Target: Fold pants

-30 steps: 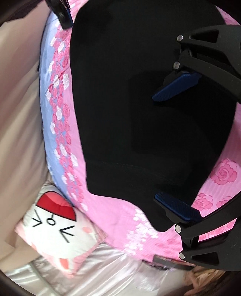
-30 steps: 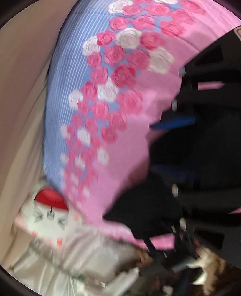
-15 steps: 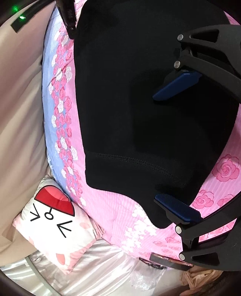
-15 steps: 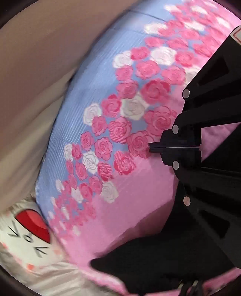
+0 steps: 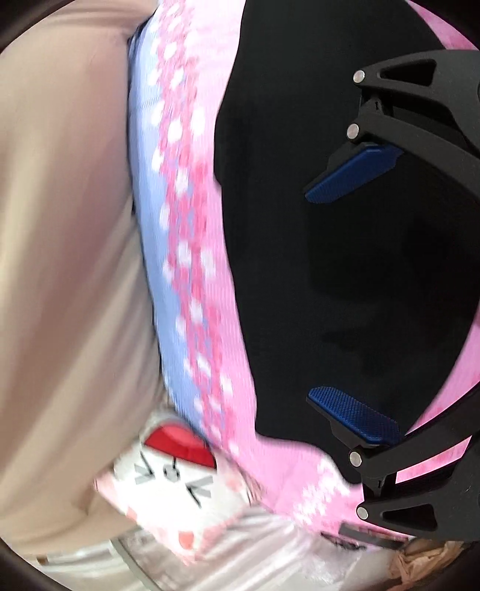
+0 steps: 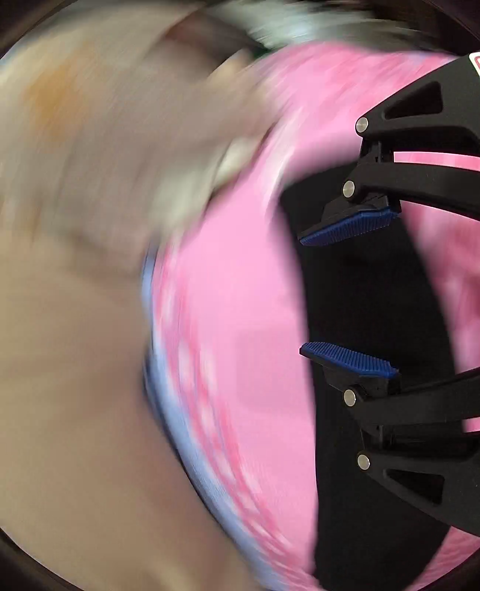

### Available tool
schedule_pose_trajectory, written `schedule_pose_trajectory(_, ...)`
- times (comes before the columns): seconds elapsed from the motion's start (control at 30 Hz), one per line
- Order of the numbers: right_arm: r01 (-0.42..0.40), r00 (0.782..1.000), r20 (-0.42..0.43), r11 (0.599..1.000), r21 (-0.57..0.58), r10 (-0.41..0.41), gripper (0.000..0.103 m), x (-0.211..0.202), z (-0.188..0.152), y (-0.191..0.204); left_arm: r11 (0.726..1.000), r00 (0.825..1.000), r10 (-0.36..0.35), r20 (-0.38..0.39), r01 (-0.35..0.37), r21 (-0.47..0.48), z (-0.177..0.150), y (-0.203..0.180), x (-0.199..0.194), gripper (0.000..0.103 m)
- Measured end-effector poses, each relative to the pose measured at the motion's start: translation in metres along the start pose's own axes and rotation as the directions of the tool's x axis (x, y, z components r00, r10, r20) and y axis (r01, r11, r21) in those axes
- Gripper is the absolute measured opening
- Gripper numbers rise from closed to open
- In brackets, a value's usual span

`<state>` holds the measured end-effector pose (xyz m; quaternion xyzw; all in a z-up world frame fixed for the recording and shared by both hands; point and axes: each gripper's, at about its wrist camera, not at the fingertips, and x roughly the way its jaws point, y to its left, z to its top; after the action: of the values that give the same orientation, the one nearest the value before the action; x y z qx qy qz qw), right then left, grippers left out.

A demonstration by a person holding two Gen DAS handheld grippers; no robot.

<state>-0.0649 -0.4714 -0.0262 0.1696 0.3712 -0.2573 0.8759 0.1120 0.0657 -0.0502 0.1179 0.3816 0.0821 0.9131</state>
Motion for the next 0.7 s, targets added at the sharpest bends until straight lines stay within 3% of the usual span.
schedule_pose_trajectory(0.03,0.005,1.000,-0.026,0.998,0.060,-0.003,0.054,0.003,-0.003,-0.039,1.000,1.000,-0.018,-0.008,0.018,0.008,0.002,-0.011,-0.001,0.098)
schedule_pose_trajectory(0.1,-0.031,0.997,-0.062,0.995,0.097,0.037,0.054,0.013,-0.006,-0.067,0.997,0.998,-0.065,-0.017,0.065,0.030,0.006,-0.040,-0.006,0.098)
schedule_pose_trajectory(0.17,-0.149,0.985,-0.071,0.985,0.091,0.155,0.049,0.030,-0.004,-0.074,0.995,0.996,-0.092,-0.015,0.092,0.036,0.010,-0.060,-0.013,0.098)
schedule_pose_trajectory(0.2,-0.198,0.976,-0.083,0.978,0.063,0.203,0.014,0.039,-0.002,-0.069,0.994,0.995,-0.101,-0.014,0.101,0.037,0.011,-0.067,-0.017,0.098)
schedule_pose_trajectory(0.23,-0.203,0.973,-0.104,0.979,0.028,0.205,0.008,0.045,0.000,-0.059,0.994,0.994,-0.106,-0.015,0.107,0.038,0.013,-0.075,-0.022,0.098)
schedule_pose_trajectory(0.27,-0.207,0.974,-0.094,0.978,-0.006,0.205,0.007,0.041,0.004,-0.050,0.994,0.995,-0.103,-0.014,0.104,0.039,0.013,-0.082,-0.027,0.098)
schedule_pose_trajectory(0.37,-0.259,0.957,0.105,0.959,-0.120,0.271,0.007,-0.029,0.029,-0.035,0.996,0.998,-0.066,0.004,0.066,0.054,0.014,-0.089,-0.037,0.098)
schedule_pose_trajectory(0.43,-0.203,0.955,0.182,0.963,-0.177,0.234,0.017,-0.046,0.032,-0.040,0.997,0.999,-0.038,0.006,0.038,0.065,0.012,-0.093,-0.039,0.098)
schedule_pose_trajectory(0.47,-0.122,0.977,0.152,0.974,-0.190,0.152,0.030,-0.028,0.028,-0.047,0.997,1.000,-0.029,0.000,0.029,0.067,0.010,-0.094,-0.037,0.098)
schedule_pose_trajectory(0.53,-0.058,0.998,-0.035,0.985,-0.163,0.053,0.031,0.031,0.013,-0.065,0.997,1.000,-0.018,-0.025,0.019,0.070,0.006,-0.093,-0.031,0.098)
schedule_pose_trajectory(0.57,-0.032,0.993,-0.121,0.991,-0.130,0.017,0.027,0.055,0.002,-0.076,0.997,0.999,-0.008,-0.039,0.011,0.072,0.004,-0.093,-0.026,0.098)
schedule_pose_trajectory(0.6,-0.038,0.990,-0.141,0.994,-0.099,0.024,0.027,0.062,-0.006,-0.084,0.997,0.999,0.007,-0.053,-0.003,0.077,0.002,-0.094,-0.021,0.098)
schedule_pose_trajectory(0.63,-0.076,0.995,-0.073,0.996,-0.056,0.071,0.027,0.049,-0.009,-0.092,0.997,0.998,0.017,-0.060,-0.013,0.081,-0.001,-0.093,-0.019,0.098)
schedule_pose_trajectory(0.7,-0.090,0.996,0.017,0.996,-0.021,0.090,0.028,0.020,-0.010,-0.097,0.996,0.996,0.039,-0.075,-0.033,0.085,-0.004,-0.091,-0.013,0.098)
